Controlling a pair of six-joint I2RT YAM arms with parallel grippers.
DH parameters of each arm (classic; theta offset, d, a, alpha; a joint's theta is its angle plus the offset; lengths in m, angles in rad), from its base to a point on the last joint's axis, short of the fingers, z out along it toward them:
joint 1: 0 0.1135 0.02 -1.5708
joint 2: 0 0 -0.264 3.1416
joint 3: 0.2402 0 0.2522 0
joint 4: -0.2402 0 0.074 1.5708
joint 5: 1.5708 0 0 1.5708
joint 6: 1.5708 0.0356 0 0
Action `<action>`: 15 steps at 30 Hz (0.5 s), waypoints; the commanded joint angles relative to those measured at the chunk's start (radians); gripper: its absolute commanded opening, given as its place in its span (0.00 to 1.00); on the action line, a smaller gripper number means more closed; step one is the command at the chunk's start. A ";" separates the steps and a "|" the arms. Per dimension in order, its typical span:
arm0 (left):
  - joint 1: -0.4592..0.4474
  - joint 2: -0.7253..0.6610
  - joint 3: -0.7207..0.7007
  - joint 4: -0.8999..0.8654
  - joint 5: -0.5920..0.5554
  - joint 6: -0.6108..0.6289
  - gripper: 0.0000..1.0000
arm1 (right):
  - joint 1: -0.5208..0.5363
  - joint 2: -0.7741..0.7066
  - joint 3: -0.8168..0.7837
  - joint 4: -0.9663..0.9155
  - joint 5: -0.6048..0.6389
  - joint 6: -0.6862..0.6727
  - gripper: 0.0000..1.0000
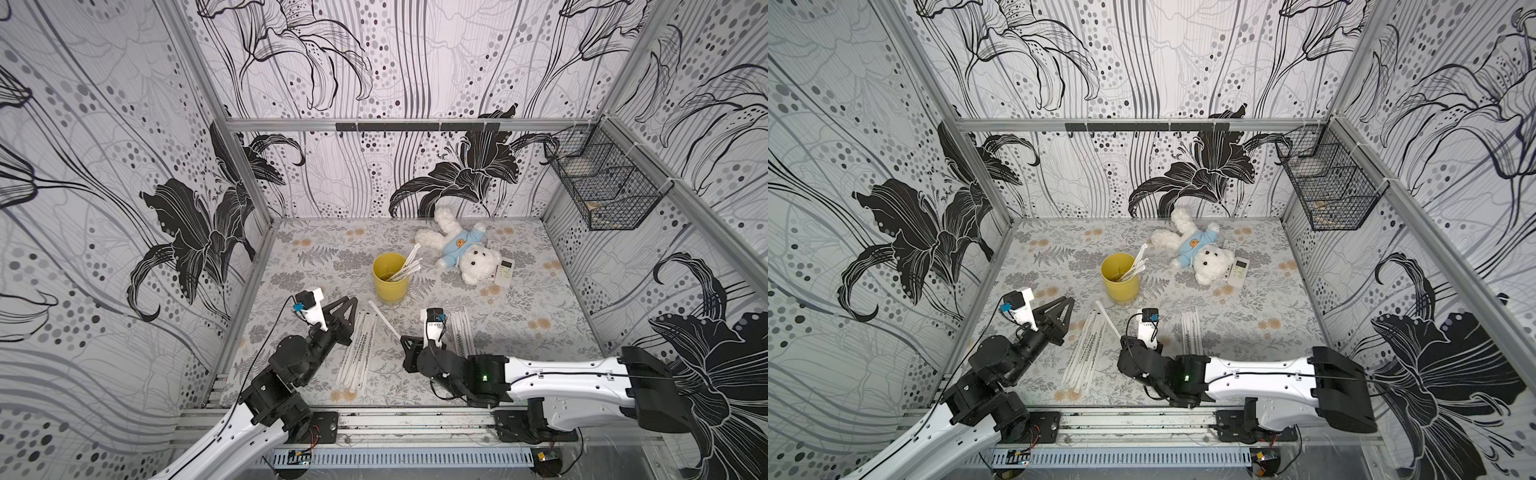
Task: Take the straws out of the storage container
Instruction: Place the straw at the center of the board.
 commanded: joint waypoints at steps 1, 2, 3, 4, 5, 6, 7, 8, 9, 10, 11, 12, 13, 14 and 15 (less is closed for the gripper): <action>0.003 0.023 -0.009 0.044 0.032 -0.002 0.33 | 0.029 0.071 0.061 -0.023 0.133 0.194 0.07; 0.003 0.043 -0.005 0.030 0.034 -0.005 0.33 | 0.033 0.084 0.070 -0.047 0.149 0.242 0.07; 0.003 0.066 -0.003 0.019 0.042 -0.019 0.33 | 0.039 0.098 0.078 -0.081 0.172 0.301 0.07; 0.003 0.083 -0.007 0.021 0.058 -0.026 0.33 | 0.045 0.108 0.083 -0.101 0.187 0.338 0.07; 0.003 0.098 -0.019 0.034 0.078 -0.033 0.33 | 0.050 0.120 0.088 -0.114 0.199 0.370 0.07; 0.003 0.110 -0.033 0.043 0.084 -0.048 0.33 | 0.052 0.133 0.098 -0.129 0.199 0.394 0.07; 0.003 0.119 -0.043 0.047 0.084 -0.066 0.34 | 0.053 0.146 0.115 -0.151 0.194 0.417 0.07; 0.003 0.123 -0.054 0.049 0.083 -0.080 0.34 | 0.056 0.166 0.134 -0.160 0.193 0.421 0.07; 0.003 0.124 -0.065 0.050 0.079 -0.094 0.34 | 0.059 0.185 0.153 -0.163 0.188 0.419 0.07; 0.003 0.122 -0.072 0.050 0.071 -0.106 0.34 | 0.062 0.202 0.168 -0.165 0.185 0.421 0.07; 0.003 0.115 -0.080 0.047 0.064 -0.123 0.34 | 0.064 0.221 0.186 -0.171 0.181 0.427 0.08; 0.003 0.104 -0.088 0.044 0.058 -0.135 0.34 | 0.064 0.240 0.203 -0.189 0.178 0.444 0.08; 0.003 0.094 -0.092 0.040 0.053 -0.144 0.34 | 0.064 0.258 0.223 -0.220 0.176 0.481 0.09; 0.003 0.083 -0.093 0.032 0.045 -0.155 0.34 | 0.066 0.278 0.243 -0.266 0.176 0.533 0.09; 0.003 0.075 -0.090 0.015 0.027 -0.174 0.34 | 0.066 0.295 0.258 -0.296 0.173 0.571 0.09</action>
